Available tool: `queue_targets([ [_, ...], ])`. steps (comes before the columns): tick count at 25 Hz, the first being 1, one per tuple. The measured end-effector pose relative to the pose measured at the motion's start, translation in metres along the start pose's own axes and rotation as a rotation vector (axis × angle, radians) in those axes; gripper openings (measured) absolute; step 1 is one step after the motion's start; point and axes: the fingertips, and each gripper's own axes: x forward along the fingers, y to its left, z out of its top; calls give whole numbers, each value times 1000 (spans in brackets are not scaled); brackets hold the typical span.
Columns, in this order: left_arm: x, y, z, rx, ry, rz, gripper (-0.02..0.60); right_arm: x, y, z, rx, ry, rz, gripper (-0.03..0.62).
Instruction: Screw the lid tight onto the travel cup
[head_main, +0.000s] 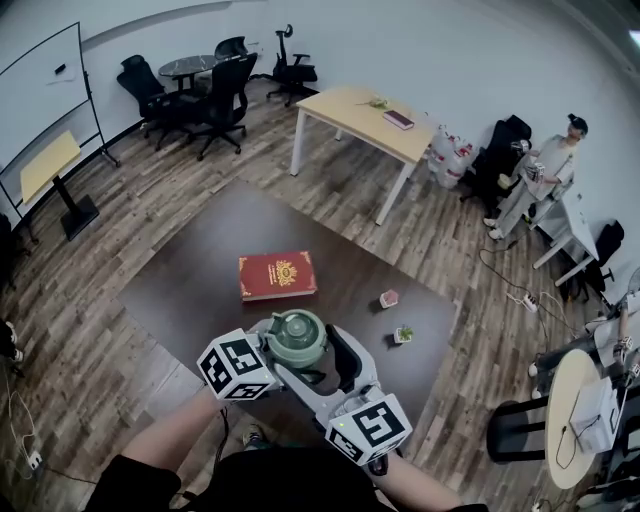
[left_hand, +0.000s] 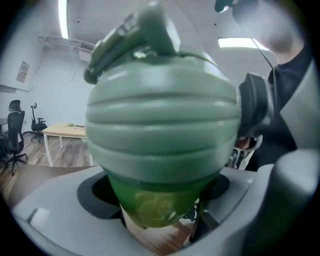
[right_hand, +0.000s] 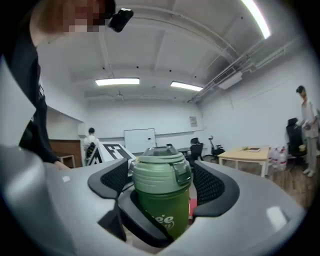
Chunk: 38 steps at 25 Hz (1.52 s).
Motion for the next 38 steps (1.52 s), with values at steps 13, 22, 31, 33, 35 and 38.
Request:
queue_targets([
  [13, -8, -31, 5, 59, 41, -118, 411, -11, -4, 5, 47, 174, 1014, 434],
  [22, -29, 8, 3, 10, -8, 40, 411, 18, 12, 9, -21, 5, 418, 367],
  [31, -17, 15, -6, -22, 15, 80, 411, 16, 10, -3, -29, -79, -160, 369],
  [33, -18, 15, -3, -25, 5, 70, 411, 14, 12, 2, 2, -82, -52, 374],
  [35, -20, 12, 0, -26, -5, 41, 411, 8, 10, 10, 15, -81, 101, 399],
  [38, -23, -7, 7, -5, -14, -52, 411, -10, 7, 14, -9, -35, 459, 408],
])
